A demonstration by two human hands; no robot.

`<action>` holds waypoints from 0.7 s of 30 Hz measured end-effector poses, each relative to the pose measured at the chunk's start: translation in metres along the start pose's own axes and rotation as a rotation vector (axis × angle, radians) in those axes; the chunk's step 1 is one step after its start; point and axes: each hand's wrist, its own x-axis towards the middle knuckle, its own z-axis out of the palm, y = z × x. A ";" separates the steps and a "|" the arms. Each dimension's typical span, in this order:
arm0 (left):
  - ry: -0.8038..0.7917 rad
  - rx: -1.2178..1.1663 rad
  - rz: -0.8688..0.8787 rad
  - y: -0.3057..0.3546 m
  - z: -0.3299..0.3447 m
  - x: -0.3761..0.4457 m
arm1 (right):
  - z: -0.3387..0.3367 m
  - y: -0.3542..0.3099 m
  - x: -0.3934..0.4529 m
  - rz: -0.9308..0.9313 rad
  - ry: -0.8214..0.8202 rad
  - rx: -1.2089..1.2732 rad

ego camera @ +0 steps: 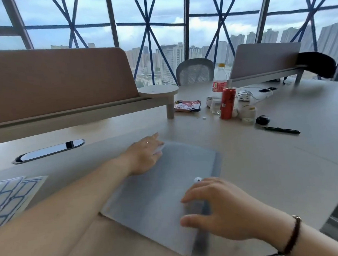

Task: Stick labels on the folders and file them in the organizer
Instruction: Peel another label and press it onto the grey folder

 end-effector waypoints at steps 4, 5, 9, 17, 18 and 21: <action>-0.096 0.174 0.012 0.001 0.017 -0.040 | 0.016 -0.006 0.016 0.128 0.098 -0.005; -0.101 0.180 -0.007 0.005 0.016 -0.052 | 0.018 -0.005 0.023 0.168 0.132 0.022; -0.100 0.242 -0.076 0.023 0.007 -0.110 | 0.025 -0.003 0.044 0.295 0.056 0.029; 0.076 0.403 -0.144 0.027 -0.009 -0.237 | 0.061 -0.078 0.017 0.079 -0.155 -0.089; 0.067 0.356 -0.182 0.023 -0.006 -0.253 | 0.066 -0.092 0.012 0.046 -0.150 -0.098; 0.004 0.217 -0.258 0.007 -0.003 -0.303 | 0.081 -0.134 0.002 -0.054 -0.158 -0.089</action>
